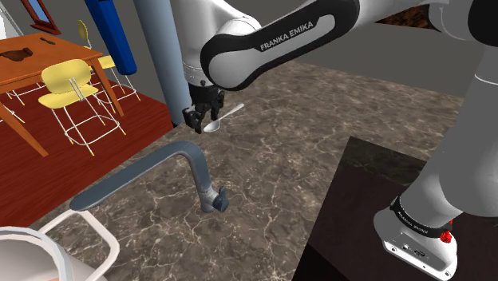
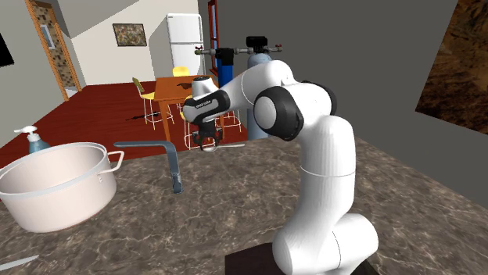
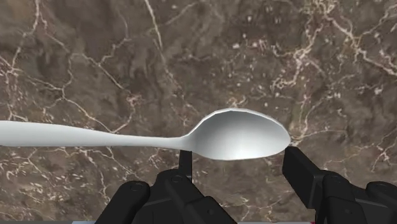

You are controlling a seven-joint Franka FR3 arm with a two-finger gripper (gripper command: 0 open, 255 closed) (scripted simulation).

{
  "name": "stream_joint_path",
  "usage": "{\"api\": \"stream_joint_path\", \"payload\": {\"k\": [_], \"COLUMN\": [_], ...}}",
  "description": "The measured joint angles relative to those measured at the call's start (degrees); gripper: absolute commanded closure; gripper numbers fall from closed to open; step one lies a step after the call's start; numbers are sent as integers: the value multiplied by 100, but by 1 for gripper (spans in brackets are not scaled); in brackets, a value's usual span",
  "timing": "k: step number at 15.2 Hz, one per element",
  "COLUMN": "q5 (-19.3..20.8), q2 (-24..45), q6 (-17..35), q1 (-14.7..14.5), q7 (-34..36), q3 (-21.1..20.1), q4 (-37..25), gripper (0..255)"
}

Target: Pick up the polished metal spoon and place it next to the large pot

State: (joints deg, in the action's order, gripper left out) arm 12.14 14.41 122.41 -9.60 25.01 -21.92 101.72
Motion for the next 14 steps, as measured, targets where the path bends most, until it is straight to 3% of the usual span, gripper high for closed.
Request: {"api": "stream_joint_path", "payload": {"k": [14], "q5": [-166], "q2": [-209], "q6": [-991], "q1": [-2], "q7": [-173], "q3": [-52], "q4": [-809], "gripper": [255]}}
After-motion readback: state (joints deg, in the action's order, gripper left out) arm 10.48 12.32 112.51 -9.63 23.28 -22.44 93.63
